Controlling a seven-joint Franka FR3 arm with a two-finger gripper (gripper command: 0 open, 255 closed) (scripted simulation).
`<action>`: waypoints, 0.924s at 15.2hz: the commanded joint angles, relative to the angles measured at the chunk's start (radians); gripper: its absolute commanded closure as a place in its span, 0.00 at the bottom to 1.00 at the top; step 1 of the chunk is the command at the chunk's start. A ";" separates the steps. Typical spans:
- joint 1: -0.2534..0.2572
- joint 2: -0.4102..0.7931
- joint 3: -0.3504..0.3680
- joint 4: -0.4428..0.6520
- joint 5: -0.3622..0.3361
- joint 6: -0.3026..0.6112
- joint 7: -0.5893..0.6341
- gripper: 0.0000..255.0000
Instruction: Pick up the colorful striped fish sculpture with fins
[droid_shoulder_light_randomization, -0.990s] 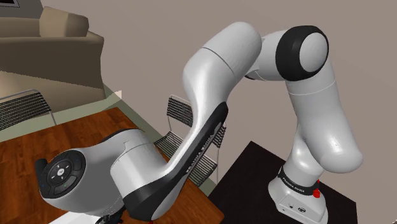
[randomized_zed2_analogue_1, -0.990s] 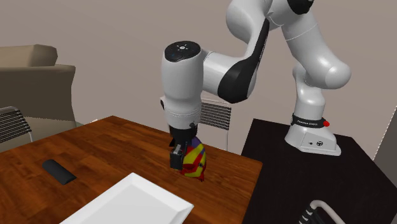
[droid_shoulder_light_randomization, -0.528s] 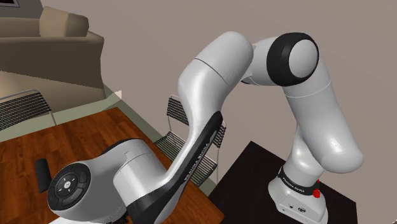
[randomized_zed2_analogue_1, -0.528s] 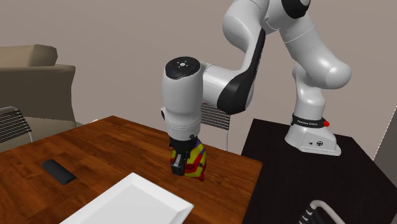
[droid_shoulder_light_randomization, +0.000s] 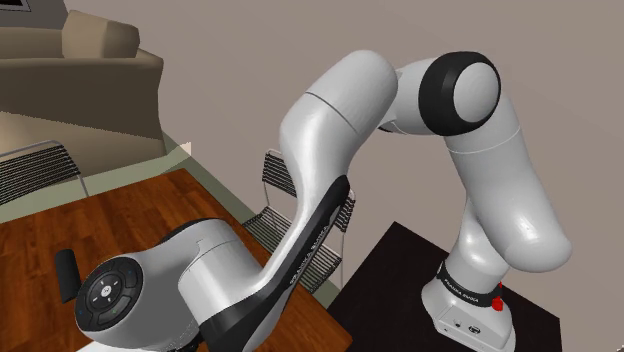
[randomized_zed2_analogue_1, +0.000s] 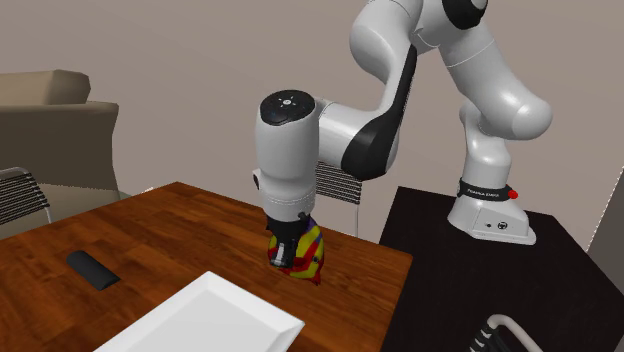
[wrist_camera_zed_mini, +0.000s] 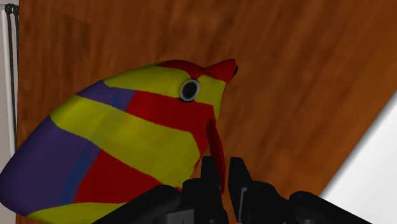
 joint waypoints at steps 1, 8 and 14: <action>0.001 0.002 0.000 0.003 0.000 -0.002 0.000 1.00; -0.018 -0.060 0.029 0.005 0.045 -0.051 -0.038 1.00; -0.033 -0.109 0.052 0.015 0.082 -0.096 -0.071 1.00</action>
